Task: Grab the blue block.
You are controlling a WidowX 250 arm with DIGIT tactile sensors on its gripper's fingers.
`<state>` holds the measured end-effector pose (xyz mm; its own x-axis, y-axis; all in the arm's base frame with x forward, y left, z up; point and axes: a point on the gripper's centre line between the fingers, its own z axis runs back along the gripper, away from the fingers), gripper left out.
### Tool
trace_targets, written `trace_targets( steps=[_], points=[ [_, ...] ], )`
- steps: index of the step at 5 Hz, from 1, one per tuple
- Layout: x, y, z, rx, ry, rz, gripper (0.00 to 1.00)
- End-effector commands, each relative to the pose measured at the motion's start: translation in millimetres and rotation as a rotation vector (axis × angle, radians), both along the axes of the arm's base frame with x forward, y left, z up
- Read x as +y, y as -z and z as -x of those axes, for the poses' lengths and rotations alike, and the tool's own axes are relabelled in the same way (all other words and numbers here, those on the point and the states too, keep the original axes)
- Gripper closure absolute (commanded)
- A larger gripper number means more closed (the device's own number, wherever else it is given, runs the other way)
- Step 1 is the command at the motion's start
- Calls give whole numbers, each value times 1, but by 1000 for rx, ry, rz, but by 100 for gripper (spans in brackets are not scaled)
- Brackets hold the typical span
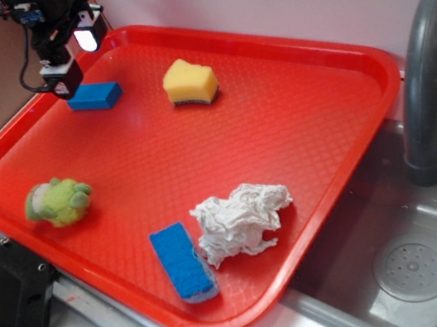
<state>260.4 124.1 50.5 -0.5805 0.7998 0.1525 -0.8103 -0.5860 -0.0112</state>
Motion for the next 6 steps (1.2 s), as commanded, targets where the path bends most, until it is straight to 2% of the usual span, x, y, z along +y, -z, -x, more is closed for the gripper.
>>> trace_targets(
  steps=[1, 3, 4, 6],
  points=[
    [1, 10, 22, 14, -2, -42, 0],
    [-12, 35, 24, 64, 131, -109, 0],
    [-17, 39, 22, 67, 160, -151, 100],
    [-23, 38, 21, 58, 208, -172, 100]
  ],
)
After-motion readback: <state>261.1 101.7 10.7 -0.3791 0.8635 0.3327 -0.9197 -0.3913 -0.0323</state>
